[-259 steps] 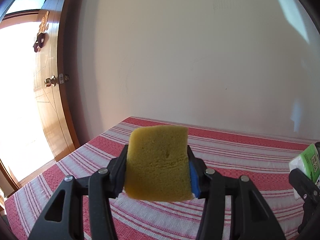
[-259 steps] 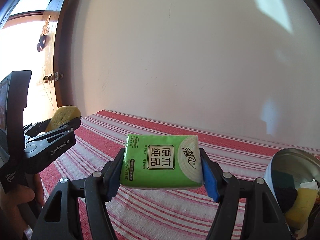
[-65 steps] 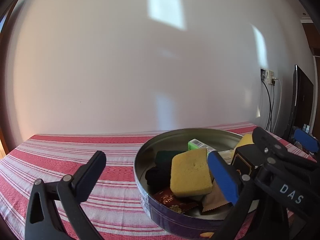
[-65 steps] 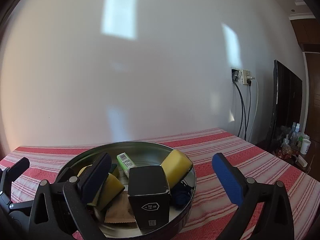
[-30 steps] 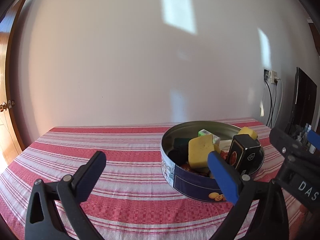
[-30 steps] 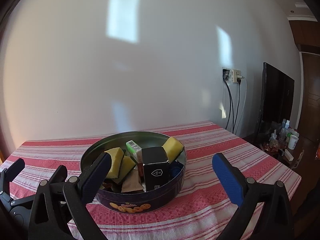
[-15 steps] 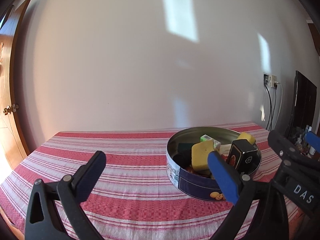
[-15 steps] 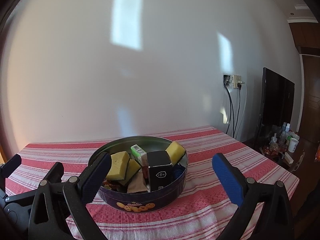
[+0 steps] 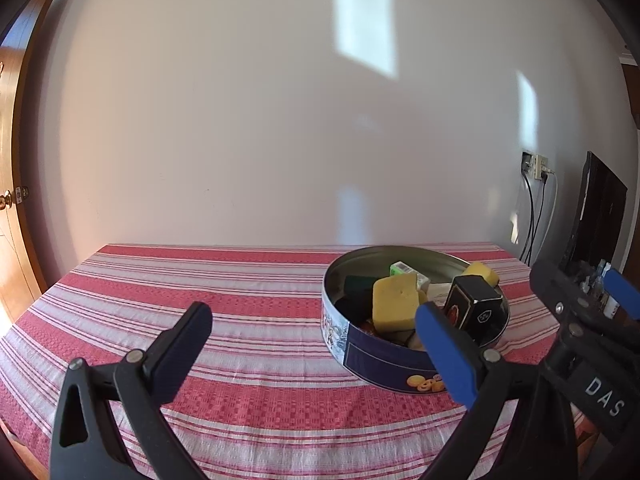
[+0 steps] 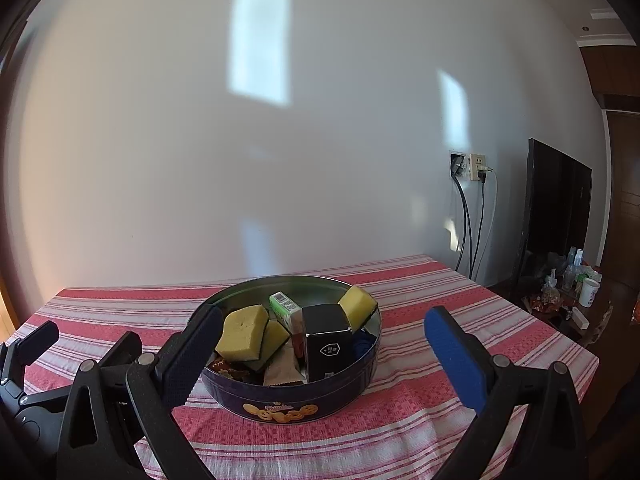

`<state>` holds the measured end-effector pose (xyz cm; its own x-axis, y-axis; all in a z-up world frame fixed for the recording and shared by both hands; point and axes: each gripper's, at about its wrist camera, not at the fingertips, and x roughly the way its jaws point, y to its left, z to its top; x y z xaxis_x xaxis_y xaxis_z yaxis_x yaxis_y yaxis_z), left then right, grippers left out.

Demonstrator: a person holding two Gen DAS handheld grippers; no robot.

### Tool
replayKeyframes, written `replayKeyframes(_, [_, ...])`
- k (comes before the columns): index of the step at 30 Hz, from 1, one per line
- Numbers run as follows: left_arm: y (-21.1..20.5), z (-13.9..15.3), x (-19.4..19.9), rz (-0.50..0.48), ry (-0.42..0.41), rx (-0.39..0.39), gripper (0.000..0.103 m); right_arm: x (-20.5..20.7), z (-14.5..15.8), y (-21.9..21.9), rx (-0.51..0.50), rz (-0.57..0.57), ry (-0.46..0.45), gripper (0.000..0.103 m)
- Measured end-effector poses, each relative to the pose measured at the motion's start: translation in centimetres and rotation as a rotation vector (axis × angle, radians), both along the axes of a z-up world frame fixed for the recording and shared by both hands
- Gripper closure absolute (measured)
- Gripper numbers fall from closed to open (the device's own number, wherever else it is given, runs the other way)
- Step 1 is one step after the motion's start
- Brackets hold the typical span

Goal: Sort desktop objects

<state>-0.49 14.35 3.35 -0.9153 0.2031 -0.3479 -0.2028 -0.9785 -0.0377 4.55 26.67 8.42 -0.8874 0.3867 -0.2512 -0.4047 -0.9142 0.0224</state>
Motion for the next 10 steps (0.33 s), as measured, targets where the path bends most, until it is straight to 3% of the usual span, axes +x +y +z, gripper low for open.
replayKeyframes(10, [-0.23, -0.13, 0.03, -0.030, -0.010, 0.010, 0.000, -0.02, -0.05, 0.34, -0.014, 0.014, -0.005, 0.001])
